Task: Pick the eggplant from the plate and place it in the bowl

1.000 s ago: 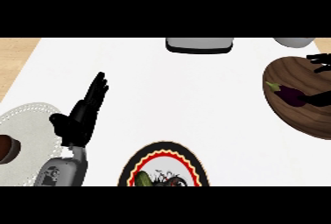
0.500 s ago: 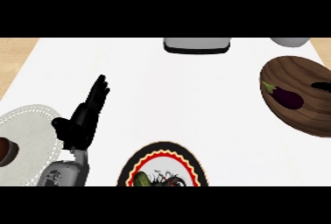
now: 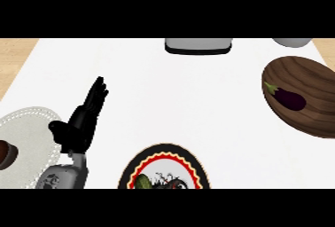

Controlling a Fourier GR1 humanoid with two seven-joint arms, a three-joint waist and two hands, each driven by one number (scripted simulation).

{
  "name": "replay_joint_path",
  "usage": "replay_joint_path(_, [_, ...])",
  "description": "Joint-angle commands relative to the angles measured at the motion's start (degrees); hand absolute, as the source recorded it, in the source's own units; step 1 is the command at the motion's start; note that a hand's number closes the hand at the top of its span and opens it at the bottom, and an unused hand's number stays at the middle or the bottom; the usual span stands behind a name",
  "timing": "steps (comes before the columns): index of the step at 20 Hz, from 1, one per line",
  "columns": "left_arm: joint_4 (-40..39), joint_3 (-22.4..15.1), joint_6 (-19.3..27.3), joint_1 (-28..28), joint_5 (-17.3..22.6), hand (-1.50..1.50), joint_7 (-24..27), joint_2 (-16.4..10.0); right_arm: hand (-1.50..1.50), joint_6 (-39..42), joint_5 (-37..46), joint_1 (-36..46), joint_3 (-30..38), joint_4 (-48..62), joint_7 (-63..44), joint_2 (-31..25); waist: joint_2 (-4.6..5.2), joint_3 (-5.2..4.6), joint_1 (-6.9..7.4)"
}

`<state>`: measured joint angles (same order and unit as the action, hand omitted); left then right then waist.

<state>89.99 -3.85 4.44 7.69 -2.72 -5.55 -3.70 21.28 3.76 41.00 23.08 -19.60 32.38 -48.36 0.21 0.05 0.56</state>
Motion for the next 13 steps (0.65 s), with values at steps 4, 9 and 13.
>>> replay_joint_path(4, [-6.7,0.8,0.5,3.6,-0.6,0.00,3.1,1.4,-1.50,10.9,-1.4,-4.2,1.6,4.5,7.5,-3.8,0.42,0.08,0.18])
replay_joint_path(9, [-5.3,-0.1,-1.3,0.4,0.1,0.00,4.7,1.2,-1.50,15.9,-1.5,-5.1,1.2,4.6,7.2,-7.0,0.41,0.11,0.62])
replay_joint_path(13, [-6.3,2.1,-0.7,4.2,-0.3,0.00,2.6,-0.1,-1.50,14.2,-1.0,-10.5,0.2,2.9,12.5,-4.1,0.24,0.09,0.05])
